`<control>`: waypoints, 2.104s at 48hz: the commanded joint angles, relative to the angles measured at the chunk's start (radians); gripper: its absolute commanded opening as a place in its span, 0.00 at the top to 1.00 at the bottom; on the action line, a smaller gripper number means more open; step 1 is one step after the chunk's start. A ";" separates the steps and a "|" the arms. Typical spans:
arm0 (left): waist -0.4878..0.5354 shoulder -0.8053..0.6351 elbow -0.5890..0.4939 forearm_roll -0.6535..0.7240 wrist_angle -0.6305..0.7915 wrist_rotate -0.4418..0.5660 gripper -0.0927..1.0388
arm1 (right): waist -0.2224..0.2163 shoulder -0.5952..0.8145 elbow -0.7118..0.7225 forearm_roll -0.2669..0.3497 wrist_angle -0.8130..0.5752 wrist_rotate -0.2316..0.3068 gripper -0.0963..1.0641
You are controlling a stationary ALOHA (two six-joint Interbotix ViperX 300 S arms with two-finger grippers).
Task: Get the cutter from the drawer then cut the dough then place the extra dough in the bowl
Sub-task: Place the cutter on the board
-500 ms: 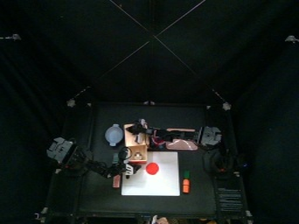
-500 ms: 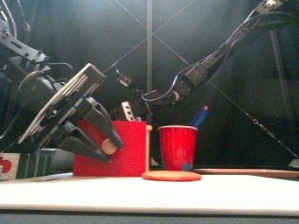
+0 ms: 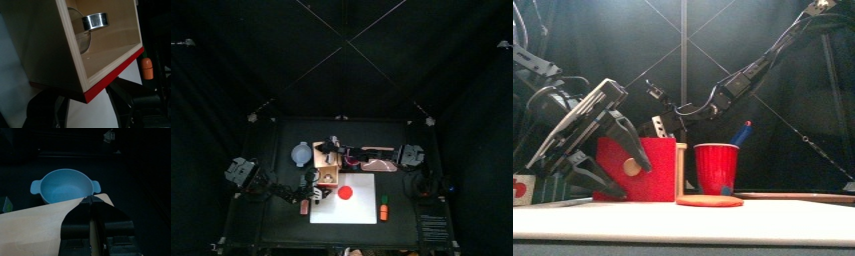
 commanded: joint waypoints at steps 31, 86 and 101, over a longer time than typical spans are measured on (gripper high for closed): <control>-0.064 -0.313 0.147 0.026 0.189 0.015 0.09 | 0.029 -0.034 -0.008 -0.044 0.008 -0.003 0.74; 0.285 -0.607 0.336 0.991 -0.227 0.393 0.10 | 0.245 -0.337 0.209 0.117 0.344 0.017 0.20; 0.287 -0.615 0.337 0.991 -0.232 0.420 0.10 | 0.273 -0.333 0.221 0.115 0.402 0.015 0.20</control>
